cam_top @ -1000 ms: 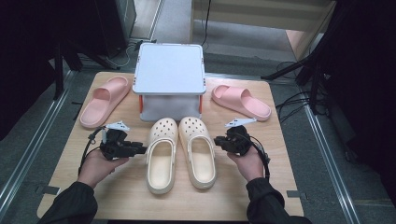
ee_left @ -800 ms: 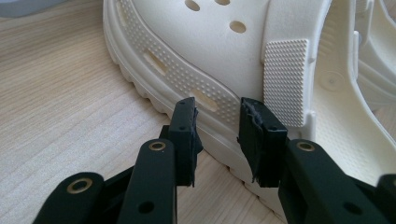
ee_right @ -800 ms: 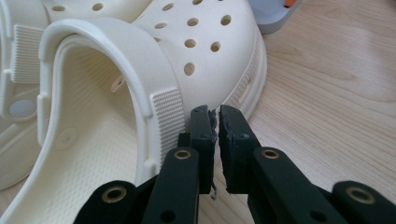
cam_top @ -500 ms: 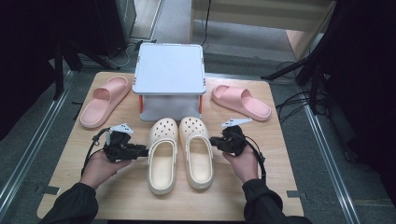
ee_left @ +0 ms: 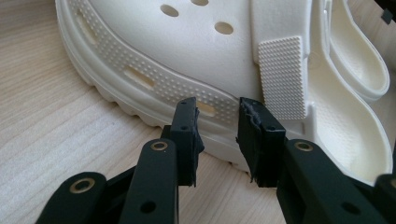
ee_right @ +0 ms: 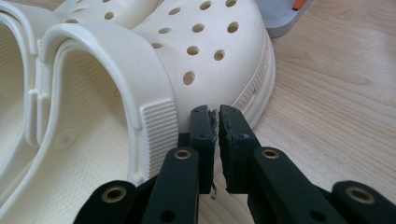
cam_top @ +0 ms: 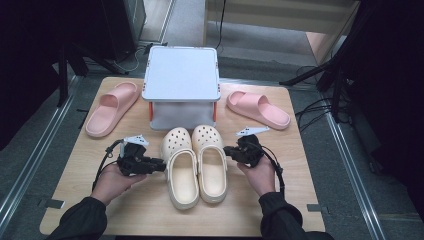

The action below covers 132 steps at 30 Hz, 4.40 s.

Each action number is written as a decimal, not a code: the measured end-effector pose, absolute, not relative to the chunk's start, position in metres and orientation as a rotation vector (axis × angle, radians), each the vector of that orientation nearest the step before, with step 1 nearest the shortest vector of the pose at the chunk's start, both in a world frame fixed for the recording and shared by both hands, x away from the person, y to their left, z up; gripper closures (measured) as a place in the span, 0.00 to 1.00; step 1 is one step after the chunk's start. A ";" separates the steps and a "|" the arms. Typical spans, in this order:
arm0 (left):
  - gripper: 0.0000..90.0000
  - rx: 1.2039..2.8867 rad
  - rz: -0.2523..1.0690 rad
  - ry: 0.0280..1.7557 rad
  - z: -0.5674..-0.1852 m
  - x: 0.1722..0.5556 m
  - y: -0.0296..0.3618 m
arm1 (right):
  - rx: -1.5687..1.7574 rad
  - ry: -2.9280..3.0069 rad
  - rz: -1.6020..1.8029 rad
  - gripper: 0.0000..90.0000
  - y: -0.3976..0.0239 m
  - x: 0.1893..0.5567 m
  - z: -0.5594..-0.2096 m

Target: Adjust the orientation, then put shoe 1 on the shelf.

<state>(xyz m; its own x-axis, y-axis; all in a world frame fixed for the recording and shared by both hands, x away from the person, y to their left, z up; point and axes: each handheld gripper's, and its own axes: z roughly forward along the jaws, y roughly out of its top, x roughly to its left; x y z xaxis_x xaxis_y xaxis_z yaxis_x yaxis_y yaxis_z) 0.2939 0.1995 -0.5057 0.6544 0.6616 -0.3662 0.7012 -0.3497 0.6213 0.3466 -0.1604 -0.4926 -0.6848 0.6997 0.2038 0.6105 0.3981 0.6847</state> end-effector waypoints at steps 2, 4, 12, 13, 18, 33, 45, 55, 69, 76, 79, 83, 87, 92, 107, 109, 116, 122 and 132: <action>0.74 2.085 -0.066 1.060 -0.506 0.294 0.201 | 1.200 2.527 1.158 0.94 -0.161 0.346 -0.492; 0.73 2.093 -0.059 1.061 -0.505 0.295 0.203 | 1.199 2.520 1.187 0.94 -0.163 0.347 -0.491; 0.76 2.069 -0.010 1.085 -0.492 0.294 0.208 | 1.166 2.428 1.340 0.89 -0.172 0.329 -0.470; 0.76 2.067 -0.008 1.087 -0.491 0.294 0.209 | 1.162 2.428 1.360 0.88 -0.173 0.326 -0.468; 0.77 2.053 -0.007 1.113 -0.482 0.295 0.214 | 1.112 2.429 1.443 0.83 -0.170 0.311 -0.454; 0.80 2.026 -0.003 1.111 -0.464 0.313 0.224 | 1.033 2.518 1.415 0.62 -0.135 0.284 -0.461; 0.80 2.041 0.056 1.076 -0.436 0.341 0.223 | 1.093 2.516 1.345 0.41 -0.110 0.286 -0.480; 0.84 2.015 0.101 1.062 -0.409 0.363 0.224 | 1.159 2.502 1.231 0.42 -0.088 0.289 -0.491; 0.89 2.057 0.223 1.041 -0.363 0.406 0.222 | 1.213 2.506 1.148 0.44 -0.065 0.296 -0.496; 0.91 2.091 0.269 1.056 -0.357 0.429 0.225 | 1.222 2.482 1.093 0.50 -0.057 0.300 -0.502; 0.92 2.093 0.272 1.077 -0.363 0.435 0.227 | 1.257 2.473 1.113 0.52 -0.057 0.301 -0.502; 0.92 2.071 0.244 1.090 -0.371 0.437 0.232 | 1.256 2.473 1.105 0.54 -0.057 0.301 -0.502; 0.94 2.068 0.238 1.093 -0.375 0.437 0.234 | 1.268 2.468 1.104 0.56 -0.057 0.301 -0.502; 0.96 2.078 0.259 1.102 -0.374 0.436 0.232 | 1.285 2.464 1.103 0.62 -0.059 0.301 -0.501; 0.99 2.089 0.288 1.131 -0.373 0.434 0.228 | 1.242 2.417 1.173 0.74 -0.059 0.310 -0.478; 0.99 2.085 0.291 1.139 -0.373 0.434 0.227 | 1.239 2.396 1.185 0.74 -0.055 0.320 -0.470; 0.99 2.074 0.274 1.141 -0.374 0.435 0.229 | 1.267 2.343 1.155 0.74 -0.036 0.364 -0.464; 0.99 2.075 0.277 1.135 -0.374 0.434 0.230 | 1.310 2.304 1.135 0.74 -0.022 0.389 -0.467; 0.99 2.080 0.277 1.133 -0.374 0.433 0.230 | 1.347 2.238 1.130 0.73 -0.011 0.409 -0.478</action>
